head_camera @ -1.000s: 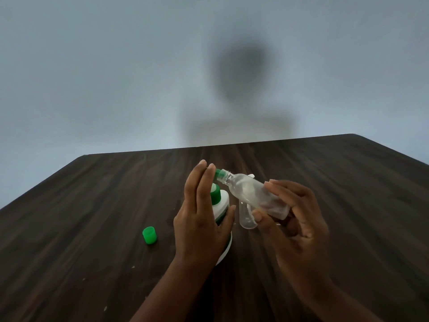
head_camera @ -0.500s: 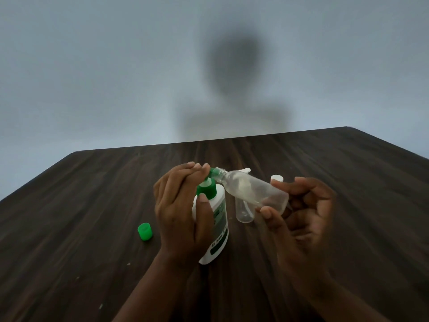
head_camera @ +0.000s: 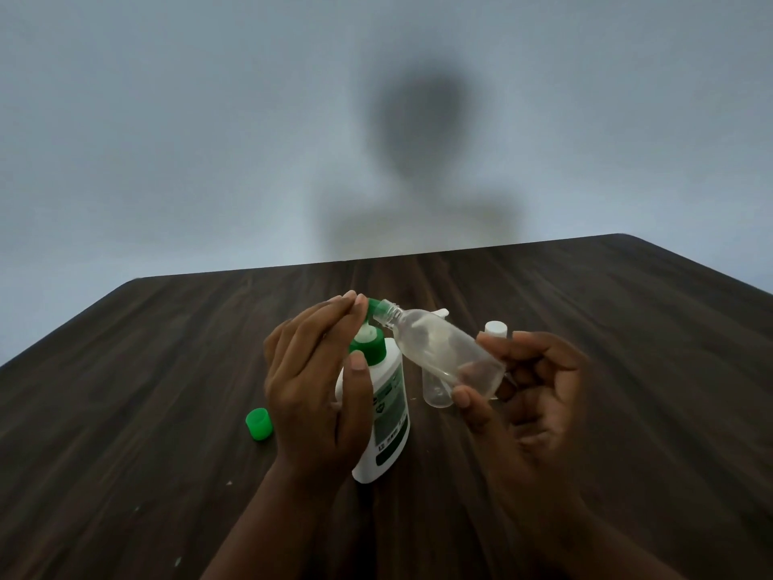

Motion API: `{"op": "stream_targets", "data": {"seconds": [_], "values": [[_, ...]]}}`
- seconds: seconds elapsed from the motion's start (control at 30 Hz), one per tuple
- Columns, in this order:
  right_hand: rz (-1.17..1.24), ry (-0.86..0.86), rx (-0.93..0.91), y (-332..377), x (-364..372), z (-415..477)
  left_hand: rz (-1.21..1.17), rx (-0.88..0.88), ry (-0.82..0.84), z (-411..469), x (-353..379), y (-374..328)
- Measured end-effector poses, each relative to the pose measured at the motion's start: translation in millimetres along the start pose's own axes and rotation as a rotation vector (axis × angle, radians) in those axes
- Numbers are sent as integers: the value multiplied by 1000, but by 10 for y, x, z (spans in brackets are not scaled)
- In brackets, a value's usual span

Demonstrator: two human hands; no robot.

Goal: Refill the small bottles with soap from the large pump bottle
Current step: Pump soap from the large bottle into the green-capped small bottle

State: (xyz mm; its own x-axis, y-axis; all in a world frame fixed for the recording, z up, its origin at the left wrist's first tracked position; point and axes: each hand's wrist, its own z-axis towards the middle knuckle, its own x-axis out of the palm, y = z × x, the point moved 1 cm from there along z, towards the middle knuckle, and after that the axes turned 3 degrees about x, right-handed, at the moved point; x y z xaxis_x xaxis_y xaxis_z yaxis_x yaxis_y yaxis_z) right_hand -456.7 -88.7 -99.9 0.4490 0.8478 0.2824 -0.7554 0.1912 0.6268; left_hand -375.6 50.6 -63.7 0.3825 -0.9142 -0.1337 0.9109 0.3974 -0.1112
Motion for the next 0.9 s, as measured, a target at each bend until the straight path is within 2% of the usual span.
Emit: {"op": "stream_targets", "data": {"seconds": [0.43, 0.6, 0.9], "values": [[-114, 101, -91, -51, -19, -18, 17, 17, 28, -7, 14, -6], [-156, 84, -147, -63, -10, -23, 23, 6, 26, -1, 25, -11], [-185, 67, -111, -1, -29, 1, 17, -8, 12, -6, 27, -10]]}}
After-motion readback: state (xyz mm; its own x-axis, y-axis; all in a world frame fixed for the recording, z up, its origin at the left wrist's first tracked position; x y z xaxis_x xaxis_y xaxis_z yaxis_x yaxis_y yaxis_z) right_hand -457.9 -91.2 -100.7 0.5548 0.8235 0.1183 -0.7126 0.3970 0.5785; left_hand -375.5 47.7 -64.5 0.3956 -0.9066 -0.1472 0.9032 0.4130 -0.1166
